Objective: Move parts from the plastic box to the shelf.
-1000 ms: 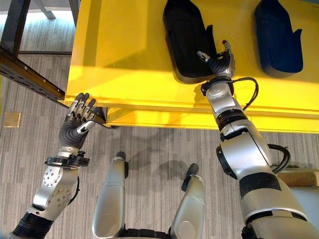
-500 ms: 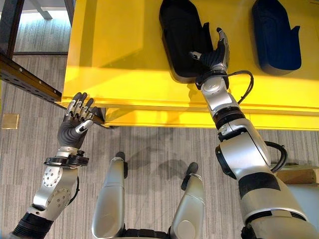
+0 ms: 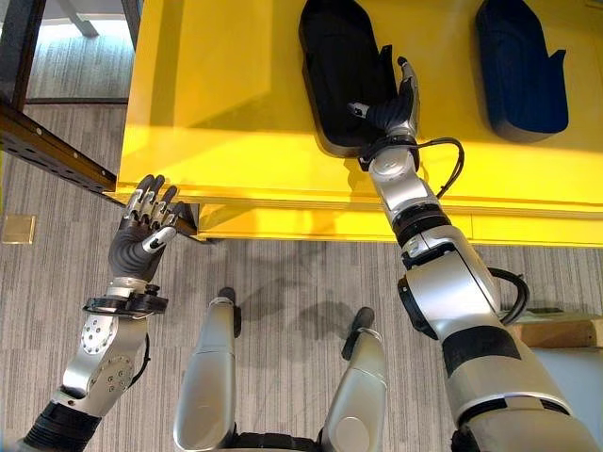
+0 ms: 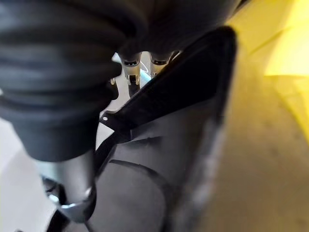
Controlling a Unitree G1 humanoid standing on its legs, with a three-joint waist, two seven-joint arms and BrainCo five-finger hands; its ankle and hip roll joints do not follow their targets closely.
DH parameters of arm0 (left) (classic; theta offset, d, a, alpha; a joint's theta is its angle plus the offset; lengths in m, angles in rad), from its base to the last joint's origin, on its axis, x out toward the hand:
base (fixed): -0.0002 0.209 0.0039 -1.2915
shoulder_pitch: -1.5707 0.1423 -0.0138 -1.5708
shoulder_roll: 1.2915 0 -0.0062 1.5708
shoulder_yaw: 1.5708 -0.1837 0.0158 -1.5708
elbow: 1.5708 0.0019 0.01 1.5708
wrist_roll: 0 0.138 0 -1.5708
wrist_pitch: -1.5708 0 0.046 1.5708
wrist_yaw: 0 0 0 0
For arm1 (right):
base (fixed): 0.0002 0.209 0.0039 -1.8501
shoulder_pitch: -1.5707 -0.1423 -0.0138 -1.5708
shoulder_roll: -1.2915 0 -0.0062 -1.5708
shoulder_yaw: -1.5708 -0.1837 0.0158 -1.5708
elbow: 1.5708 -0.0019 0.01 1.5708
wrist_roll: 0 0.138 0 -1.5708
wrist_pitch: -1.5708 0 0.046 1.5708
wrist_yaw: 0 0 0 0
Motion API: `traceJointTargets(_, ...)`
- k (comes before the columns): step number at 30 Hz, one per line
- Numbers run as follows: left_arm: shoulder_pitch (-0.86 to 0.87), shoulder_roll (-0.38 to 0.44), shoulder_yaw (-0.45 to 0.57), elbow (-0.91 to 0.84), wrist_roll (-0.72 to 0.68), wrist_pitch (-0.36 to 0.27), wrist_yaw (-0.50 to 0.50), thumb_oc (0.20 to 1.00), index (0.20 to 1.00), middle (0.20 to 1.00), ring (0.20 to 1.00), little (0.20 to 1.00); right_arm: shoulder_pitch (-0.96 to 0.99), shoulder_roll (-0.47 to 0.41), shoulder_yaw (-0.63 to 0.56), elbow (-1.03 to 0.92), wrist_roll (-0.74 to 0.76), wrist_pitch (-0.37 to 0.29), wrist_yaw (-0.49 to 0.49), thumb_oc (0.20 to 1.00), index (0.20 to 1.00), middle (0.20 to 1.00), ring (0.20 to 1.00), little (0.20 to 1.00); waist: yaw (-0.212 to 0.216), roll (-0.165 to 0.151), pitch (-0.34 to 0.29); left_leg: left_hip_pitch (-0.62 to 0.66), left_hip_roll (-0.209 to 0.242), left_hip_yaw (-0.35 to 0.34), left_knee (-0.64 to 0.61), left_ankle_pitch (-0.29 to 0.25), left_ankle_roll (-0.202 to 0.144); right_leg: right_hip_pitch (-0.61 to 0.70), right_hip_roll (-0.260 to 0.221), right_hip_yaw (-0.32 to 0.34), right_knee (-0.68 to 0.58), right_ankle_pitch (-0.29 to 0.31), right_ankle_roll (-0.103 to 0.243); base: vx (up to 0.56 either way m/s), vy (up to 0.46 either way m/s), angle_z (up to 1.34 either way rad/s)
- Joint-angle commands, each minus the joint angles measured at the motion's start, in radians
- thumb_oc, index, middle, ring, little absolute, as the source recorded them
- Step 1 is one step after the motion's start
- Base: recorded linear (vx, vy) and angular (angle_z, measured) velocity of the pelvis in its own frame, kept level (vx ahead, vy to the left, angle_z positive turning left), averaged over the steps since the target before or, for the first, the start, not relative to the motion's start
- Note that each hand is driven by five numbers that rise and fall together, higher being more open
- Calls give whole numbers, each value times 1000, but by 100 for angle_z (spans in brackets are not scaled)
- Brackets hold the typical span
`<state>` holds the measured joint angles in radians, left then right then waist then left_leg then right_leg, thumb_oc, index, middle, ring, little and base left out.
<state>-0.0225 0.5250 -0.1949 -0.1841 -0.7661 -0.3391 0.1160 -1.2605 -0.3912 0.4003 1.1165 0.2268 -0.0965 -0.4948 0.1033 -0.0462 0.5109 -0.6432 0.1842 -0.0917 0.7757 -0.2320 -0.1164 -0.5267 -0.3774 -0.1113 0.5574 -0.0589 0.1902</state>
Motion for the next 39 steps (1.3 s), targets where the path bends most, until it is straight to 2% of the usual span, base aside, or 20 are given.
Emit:
traceJointTargets(1, 20, 29, 13, -119, 15, -66, 1, 1000, 1000, 1000, 1000, 1000, -12, 12, -48, -31, 41, -70, -22, 1000, 1000, 1000, 1000, 1000, 25, 19, -16, -4, 20, -34, -86, 78, -4, 15, 24, 23, 151, -99, -63, 0, 0, 0)
traceJointTargets(39, 14, 35, 1, -107, 11, -61, 5, 1000, 1000, 1000, 1000, 1000, 38, 76, -100, -98, 107, -95, -22, 1000, 1000, 1000, 1000, 1000, 33, 24, -4, -5, 16, -36, -82, 81, -3, 21, 21, 23, 155, -99, -62, 0, 0, 0)
